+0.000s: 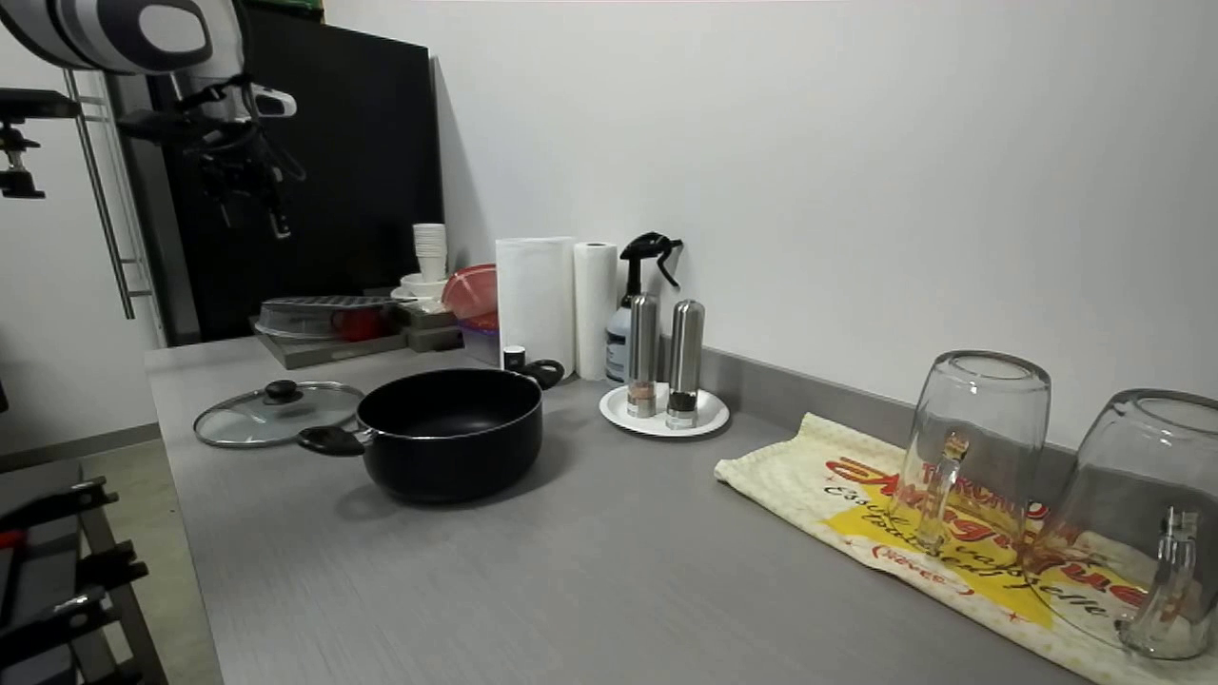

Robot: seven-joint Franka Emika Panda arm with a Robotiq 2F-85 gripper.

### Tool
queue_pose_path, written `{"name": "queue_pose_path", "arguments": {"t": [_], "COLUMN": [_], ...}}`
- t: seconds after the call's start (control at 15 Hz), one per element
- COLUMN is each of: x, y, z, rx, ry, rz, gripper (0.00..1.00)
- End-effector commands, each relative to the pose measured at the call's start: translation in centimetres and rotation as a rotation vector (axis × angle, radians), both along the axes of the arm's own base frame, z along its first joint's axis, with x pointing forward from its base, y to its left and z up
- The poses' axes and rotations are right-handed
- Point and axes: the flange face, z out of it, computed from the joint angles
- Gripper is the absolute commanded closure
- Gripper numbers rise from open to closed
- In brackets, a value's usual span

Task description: Cover the pot with the clear lid

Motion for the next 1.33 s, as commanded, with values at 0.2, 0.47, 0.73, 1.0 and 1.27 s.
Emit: {"name": "queue_pose_path", "arguments": {"t": [0.2,0.47,0.73,1.0,1.27], "x": [-1.8,-3.5,-3.5,-1.4,1.5], "y": [2.2,3.8,5.2,6.1,6.4], "z": [-4.4,-7.5,-9.6,-11.3,-12.1], "rx": [-0.021,-0.036,-0.058,-0.084,-0.092], "ry": [-0.036,0.009,0.007,-0.006,-0.014], "rz": [0.033,0.045,0.054,0.014,-0.033], "gripper": [0.0,0.0,0.0,0.0,0.0]}}
